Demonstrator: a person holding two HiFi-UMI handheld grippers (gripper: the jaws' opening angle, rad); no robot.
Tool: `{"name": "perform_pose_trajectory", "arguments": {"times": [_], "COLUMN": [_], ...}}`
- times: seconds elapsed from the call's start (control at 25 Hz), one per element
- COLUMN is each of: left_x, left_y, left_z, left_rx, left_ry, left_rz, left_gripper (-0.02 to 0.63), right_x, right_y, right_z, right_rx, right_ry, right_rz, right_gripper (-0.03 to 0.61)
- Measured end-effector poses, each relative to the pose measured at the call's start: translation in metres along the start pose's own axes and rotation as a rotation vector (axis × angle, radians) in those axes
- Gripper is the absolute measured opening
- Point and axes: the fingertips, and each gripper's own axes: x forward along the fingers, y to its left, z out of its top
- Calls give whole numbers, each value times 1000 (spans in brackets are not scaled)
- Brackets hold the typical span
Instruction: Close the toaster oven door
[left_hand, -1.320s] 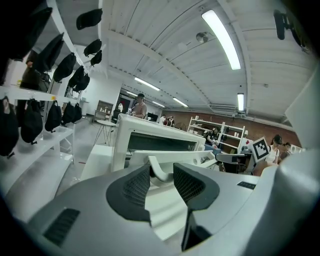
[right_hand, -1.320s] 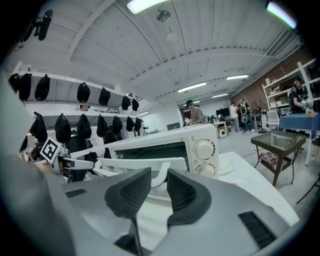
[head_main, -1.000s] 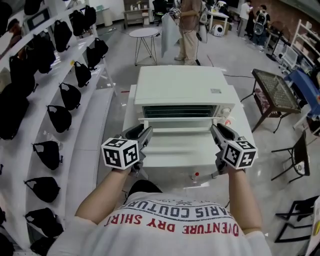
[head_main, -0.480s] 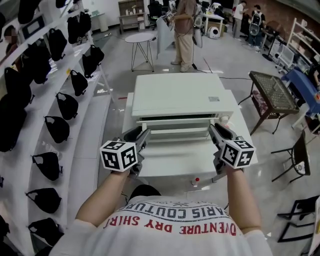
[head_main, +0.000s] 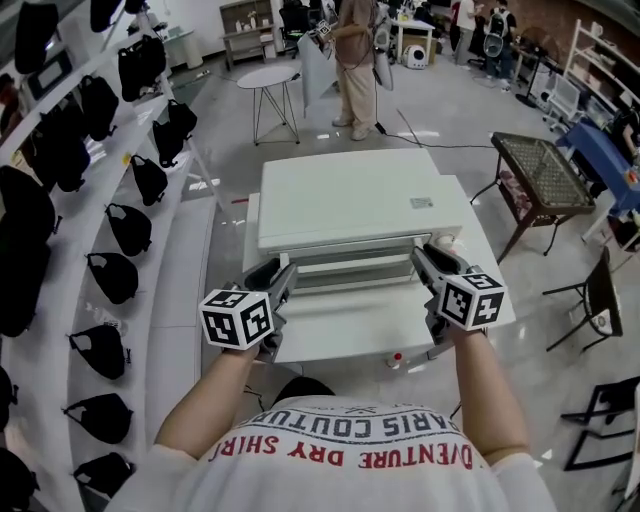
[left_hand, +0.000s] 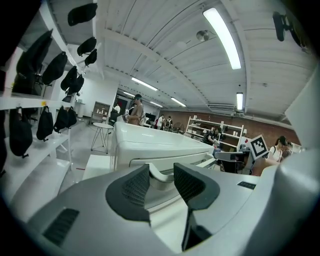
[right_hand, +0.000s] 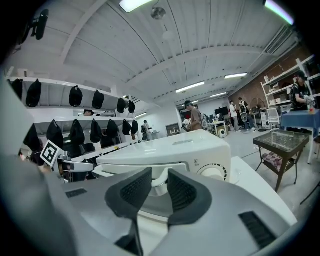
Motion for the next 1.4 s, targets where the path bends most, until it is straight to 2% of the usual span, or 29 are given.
{"name": "perform_pose_trajectory", "arguments": {"times": [0.32,0.48,0.64,0.84,0.92,1.0,1.24,1.4], "left_x": [1,-3,-15,-34,-42,-49,-74,-85], "left_y": [0,-5,-22,-59,-77,-94,-155,-181], "left_z": [0,2,5,5,4,1,0,0], "left_rx": [9,46,19,27,45,58,59,86], "left_ry": [-7,-1,-22,-57,-71,-79,-104,-130], "left_rz": [8,2,-67,-174,-218,-250,-415,-463], "left_gripper": [167,167,181,195,193,188,76,43], "right_x": [0,-5,-19,-52,-70,-86,-126,-146], "right_y": [-1,-1,6,35,46,56,85,104], "right_z": [0,4,9,9,9,8,7,8], "right_rx": [0,21,35,-63,-61,-42,10,-7], "right_ry": [-6,-33,-64,-97,-140,-178,-241,-258], "right_rz": [6,23,69,140,165,196,267,308], "right_gripper": [92,97,124,123,116,78,35,26]}}
